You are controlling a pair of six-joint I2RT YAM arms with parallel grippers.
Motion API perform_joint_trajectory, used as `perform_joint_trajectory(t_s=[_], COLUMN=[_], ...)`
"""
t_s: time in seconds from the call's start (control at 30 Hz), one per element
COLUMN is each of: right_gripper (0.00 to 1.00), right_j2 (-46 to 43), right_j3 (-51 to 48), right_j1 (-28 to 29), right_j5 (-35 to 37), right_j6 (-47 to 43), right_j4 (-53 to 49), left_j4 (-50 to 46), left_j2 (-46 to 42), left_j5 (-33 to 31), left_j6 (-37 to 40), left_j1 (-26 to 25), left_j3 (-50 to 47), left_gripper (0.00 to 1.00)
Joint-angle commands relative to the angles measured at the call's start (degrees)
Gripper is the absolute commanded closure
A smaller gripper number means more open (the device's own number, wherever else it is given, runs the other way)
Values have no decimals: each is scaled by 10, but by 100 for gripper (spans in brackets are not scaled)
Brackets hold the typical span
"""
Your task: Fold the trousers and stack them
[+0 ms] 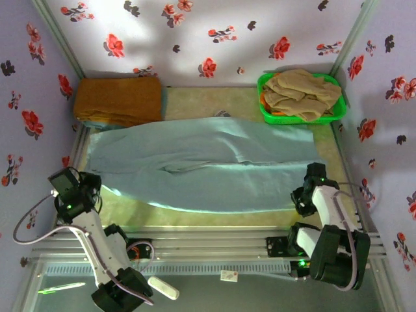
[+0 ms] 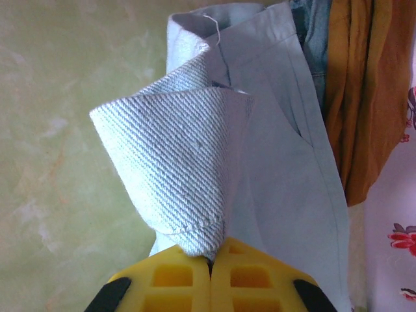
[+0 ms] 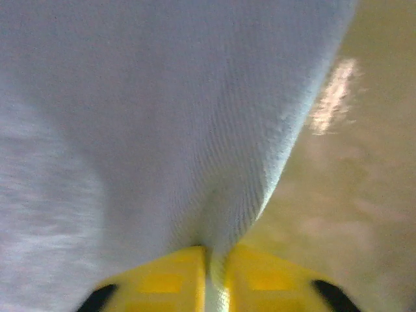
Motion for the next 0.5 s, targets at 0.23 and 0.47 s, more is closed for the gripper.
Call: perform_joint_trajectory(t_s=[0.23,0.47], right_gripper=[100,100], right_j2=[-186,-201], right_j3=[33,142], right_j1=[0,0], right_j5=[1,17], right_j6=[-50,-97], right_j4=[-35,-56], left_j4=[-69,-47], left_j2=[-36,-21], left_j5=[15,36], left_j6=[26,-11], left_j1=[3,4], left_j3=[105,172], left_gripper=[100,100])
